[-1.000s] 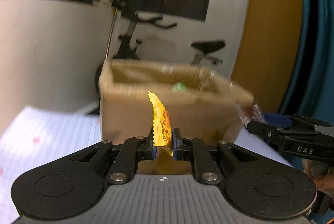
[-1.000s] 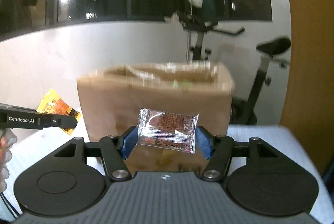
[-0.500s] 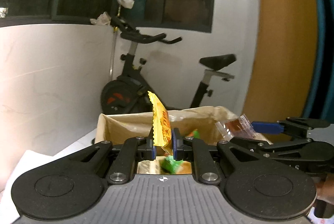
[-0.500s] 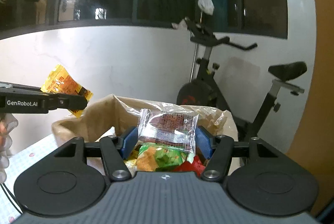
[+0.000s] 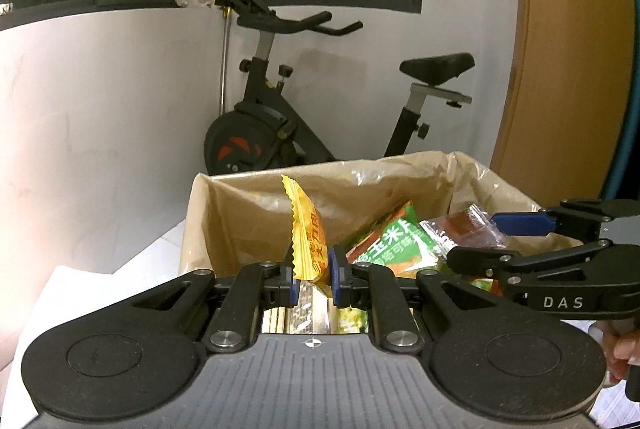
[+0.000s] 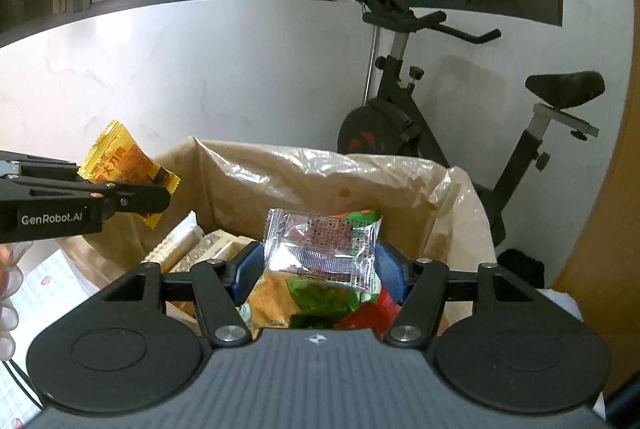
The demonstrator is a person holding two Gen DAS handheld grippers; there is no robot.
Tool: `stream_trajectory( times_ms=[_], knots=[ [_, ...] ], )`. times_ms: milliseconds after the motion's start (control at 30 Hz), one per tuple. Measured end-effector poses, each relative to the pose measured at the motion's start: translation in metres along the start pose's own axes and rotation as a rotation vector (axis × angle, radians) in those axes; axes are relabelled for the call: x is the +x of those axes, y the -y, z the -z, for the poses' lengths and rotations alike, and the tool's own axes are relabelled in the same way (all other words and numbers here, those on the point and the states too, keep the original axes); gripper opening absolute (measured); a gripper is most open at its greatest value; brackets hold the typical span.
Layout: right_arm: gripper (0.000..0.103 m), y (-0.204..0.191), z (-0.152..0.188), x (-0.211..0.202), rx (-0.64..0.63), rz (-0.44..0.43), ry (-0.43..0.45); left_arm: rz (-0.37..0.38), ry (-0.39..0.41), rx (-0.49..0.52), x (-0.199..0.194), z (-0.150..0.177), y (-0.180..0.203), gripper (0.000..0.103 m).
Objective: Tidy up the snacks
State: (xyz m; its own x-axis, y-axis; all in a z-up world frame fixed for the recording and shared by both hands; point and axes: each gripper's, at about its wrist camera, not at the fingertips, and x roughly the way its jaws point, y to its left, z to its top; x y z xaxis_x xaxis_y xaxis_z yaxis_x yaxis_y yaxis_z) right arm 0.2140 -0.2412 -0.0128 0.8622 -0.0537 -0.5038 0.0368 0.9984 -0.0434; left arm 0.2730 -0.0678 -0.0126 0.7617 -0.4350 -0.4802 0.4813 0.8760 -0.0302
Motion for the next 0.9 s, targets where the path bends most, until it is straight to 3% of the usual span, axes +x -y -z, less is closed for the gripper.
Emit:
stream_trajectory(
  times_ms=[67, 200, 300, 400, 500, 900],
  knots=[
    [0.066, 0.001, 0.001, 0.001, 0.007, 0.004, -0.014, 0.004, -0.005, -0.002, 0.000, 0.000, -0.001, 0.022],
    [0.067, 0.002, 0.002, 0.001, 0.022, 0.022, -0.041, 0.005, 0.003, -0.014, -0.004, 0.000, -0.005, 0.050],
    [0.068, 0.003, 0.002, -0.002, 0.047, 0.025, -0.049, -0.005, 0.008, -0.009, -0.008, -0.001, -0.005, 0.060],
    [0.077, 0.005, 0.001, -0.009, 0.082, 0.020, -0.049, -0.032, 0.022, 0.007, -0.016, -0.003, -0.004, 0.077],
    [0.086, 0.004, -0.001, -0.019, 0.098, 0.012, -0.042, -0.038, 0.043, 0.012, -0.029, -0.004, -0.004, 0.087],
    [0.102, -0.010, -0.008, -0.091, 0.116, 0.049, 0.060, -0.159, 0.097, 0.028, -0.096, -0.003, 0.007, 0.093]
  ],
)
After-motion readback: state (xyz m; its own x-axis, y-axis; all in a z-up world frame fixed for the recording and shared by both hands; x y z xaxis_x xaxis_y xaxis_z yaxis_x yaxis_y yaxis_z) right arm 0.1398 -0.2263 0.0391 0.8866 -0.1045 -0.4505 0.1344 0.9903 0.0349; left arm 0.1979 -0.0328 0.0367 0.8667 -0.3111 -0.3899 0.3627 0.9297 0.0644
